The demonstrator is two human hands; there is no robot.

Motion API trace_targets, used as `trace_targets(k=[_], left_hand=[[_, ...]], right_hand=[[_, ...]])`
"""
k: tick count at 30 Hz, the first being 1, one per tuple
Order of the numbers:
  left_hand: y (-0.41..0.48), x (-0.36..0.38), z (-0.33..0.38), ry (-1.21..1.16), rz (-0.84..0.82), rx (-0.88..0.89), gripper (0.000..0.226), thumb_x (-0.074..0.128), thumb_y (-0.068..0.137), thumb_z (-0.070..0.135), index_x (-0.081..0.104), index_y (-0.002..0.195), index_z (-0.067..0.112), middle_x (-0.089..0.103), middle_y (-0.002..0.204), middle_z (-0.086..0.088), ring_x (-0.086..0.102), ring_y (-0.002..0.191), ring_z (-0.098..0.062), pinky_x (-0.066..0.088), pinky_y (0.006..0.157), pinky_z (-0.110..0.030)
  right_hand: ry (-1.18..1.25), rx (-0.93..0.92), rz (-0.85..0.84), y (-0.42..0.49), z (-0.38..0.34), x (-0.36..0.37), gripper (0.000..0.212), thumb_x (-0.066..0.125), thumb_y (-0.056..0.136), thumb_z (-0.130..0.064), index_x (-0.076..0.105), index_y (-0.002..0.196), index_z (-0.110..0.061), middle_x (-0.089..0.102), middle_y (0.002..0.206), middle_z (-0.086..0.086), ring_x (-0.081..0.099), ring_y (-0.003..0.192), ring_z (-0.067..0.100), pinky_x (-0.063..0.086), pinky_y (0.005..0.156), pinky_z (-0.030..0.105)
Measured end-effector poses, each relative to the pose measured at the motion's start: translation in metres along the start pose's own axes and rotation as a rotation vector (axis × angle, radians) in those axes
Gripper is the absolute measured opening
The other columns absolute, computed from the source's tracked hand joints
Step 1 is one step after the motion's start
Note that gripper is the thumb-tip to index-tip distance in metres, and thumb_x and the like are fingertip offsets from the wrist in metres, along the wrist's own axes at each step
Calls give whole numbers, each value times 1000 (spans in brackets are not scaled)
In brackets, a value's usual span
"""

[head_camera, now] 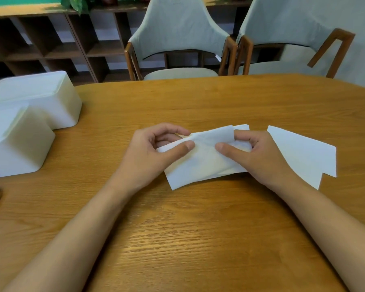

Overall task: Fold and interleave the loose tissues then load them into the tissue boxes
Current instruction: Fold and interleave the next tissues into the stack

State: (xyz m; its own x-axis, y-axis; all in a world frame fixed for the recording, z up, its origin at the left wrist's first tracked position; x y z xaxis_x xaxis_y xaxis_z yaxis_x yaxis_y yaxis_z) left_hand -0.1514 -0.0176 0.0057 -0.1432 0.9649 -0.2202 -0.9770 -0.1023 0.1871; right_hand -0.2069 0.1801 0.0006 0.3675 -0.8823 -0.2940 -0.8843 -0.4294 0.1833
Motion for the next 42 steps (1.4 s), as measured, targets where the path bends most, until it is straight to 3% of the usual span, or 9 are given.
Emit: trace_targets(k=[8, 13, 16, 20, 24, 28, 32, 37, 42], left_hand=[[1, -2, 1, 24, 36, 43, 23, 84, 85, 11, 74, 104, 19, 80, 85, -2, 76, 85, -20, 59, 73, -36], [0, 2, -5, 85, 36, 24, 16, 87, 84, 14, 79, 97, 20, 79, 87, 3, 76, 85, -18, 60, 74, -34], [0, 4, -8, 98, 39, 26, 18, 87, 84, 16, 78, 97, 24, 78, 88, 4, 74, 84, -20, 58, 73, -30], [2, 1, -10, 126, 63, 48, 20, 87, 83, 20, 77, 98, 29, 76, 89, 6, 71, 82, -22, 57, 73, -33], [-1, -2, -7, 230, 110, 106, 22, 85, 86, 22, 76, 104, 32, 73, 94, 12, 69, 88, -11, 55, 79, -34], [0, -1, -5, 302, 131, 144, 37, 78, 92, 36, 65, 127, 34, 64, 125, 14, 62, 115, -7, 49, 90, -24], [2, 9, -29, -69, 33, -117, 35, 73, 96, 24, 65, 129, 29, 75, 102, 1, 69, 87, -9, 53, 76, -24], [4, 7, -26, -57, 176, -59, 29, 72, 97, 7, 68, 122, 20, 57, 81, -3, 55, 65, -14, 44, 58, -18], [6, 21, -13, -51, 172, 10, 29, 70, 97, 3, 66, 125, 12, 54, 82, 7, 53, 57, -3, 41, 57, -13]], right_hand=[[-41, -22, -98, -3, -2, 17, 58, 77, 83, -36, 53, 135, -45, 64, 120, -21, 63, 109, 5, 53, 85, 20], [-109, -70, -115, -4, -7, 21, 78, 77, 87, -32, 31, 147, -53, 33, 151, -37, 33, 141, -5, 33, 116, 32], [-106, -96, -111, -6, -12, 22, 75, 73, 92, -20, 32, 148, -50, 32, 146, -43, 35, 135, -11, 35, 110, 24], [-90, -103, -119, -6, -13, 23, 68, 69, 95, -14, 37, 143, -51, 44, 132, -43, 56, 113, 6, 52, 95, 31], [-111, -128, -115, -7, -15, 23, 63, 67, 96, -13, 41, 139, -51, 43, 138, -38, 49, 123, -2, 45, 99, 27], [-102, -132, -84, -6, -15, 16, 62, 68, 95, -12, 41, 140, -45, 40, 139, -40, 40, 132, -8, 36, 105, 19], [-111, -138, -40, -4, -13, 6, 66, 70, 94, -12, 37, 142, -42, 35, 140, -42, 32, 134, -15, 28, 105, 6], [-137, -73, -117, -4, -12, -3, 53, 71, 94, -19, 50, 135, -46, 47, 132, -39, 50, 123, -5, 45, 100, 20], [-210, -71, -105, -7, -14, -15, 32, 67, 95, -11, 73, 113, -37, 61, 108, -46, 51, 111, -22, 31, 87, -5]])
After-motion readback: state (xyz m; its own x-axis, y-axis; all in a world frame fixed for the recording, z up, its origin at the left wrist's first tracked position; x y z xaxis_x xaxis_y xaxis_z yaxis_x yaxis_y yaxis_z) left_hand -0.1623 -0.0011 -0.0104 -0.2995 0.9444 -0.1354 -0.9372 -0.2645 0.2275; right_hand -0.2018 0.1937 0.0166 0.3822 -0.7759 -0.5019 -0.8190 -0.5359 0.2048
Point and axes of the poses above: each hand's wrist, its own y-axis towards the middle knuckle, its own x-axis out of the palm, z = x × y, the point moved 10 cm from there along y, towards the middle knuckle
